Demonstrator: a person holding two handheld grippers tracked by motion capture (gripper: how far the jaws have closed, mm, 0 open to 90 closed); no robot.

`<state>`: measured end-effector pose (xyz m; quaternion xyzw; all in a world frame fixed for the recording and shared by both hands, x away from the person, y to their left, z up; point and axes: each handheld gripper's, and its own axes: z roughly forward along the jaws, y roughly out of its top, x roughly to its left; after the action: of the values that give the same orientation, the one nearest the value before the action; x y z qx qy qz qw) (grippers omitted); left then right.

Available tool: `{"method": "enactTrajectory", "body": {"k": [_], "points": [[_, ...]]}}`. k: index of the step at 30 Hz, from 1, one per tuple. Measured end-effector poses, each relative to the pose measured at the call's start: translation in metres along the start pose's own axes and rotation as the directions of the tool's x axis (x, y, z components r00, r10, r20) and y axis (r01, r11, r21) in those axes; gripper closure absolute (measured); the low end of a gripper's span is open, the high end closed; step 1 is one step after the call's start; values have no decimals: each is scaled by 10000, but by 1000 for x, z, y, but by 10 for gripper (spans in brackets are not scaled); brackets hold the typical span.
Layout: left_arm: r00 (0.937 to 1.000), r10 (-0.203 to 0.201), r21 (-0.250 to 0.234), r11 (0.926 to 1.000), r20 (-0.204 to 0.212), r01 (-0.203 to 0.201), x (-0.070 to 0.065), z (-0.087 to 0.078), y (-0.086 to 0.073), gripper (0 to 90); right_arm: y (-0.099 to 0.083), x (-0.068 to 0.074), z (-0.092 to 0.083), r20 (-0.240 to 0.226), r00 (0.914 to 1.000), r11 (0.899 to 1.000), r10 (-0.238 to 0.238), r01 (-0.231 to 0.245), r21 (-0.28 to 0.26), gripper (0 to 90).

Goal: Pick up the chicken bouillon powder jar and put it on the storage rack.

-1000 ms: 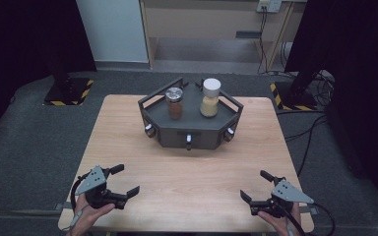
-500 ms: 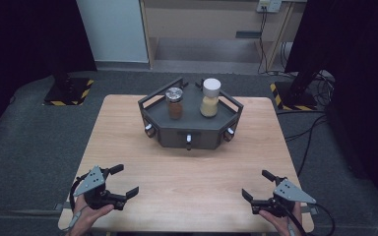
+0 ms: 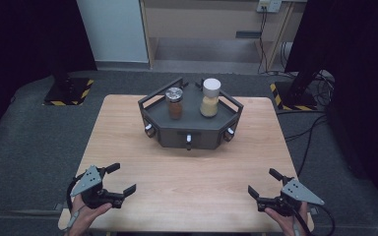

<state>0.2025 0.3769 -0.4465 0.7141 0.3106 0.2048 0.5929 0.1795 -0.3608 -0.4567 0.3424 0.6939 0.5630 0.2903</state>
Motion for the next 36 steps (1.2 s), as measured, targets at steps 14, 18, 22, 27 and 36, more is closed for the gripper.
{"method": "enactTrajectory", "body": {"k": [14,18,22,27,36], "points": [[9996,-123,-111,9999,-253,120,1,-2,-2,8,-1,0,-2,383,9992,9999,108,-108,-7,20],[9993,-139,-264,9996,-342,130,0,-3,-3,8,-2,0,-3,532,9985,9999,161,-159,-40,17],[9990,-107,-265,9996,-428,95,-1,-3,-3,8,-2,0,-3,693,9973,9997,246,-244,-49,12],[9984,-302,-428,9987,-486,281,1,-3,-6,10,-3,0,-4,892,9954,9993,358,-350,-101,12],[9984,-297,-375,9989,-475,279,4,0,-5,10,-2,-1,-1,838,9960,9995,316,-313,-53,12]]}}
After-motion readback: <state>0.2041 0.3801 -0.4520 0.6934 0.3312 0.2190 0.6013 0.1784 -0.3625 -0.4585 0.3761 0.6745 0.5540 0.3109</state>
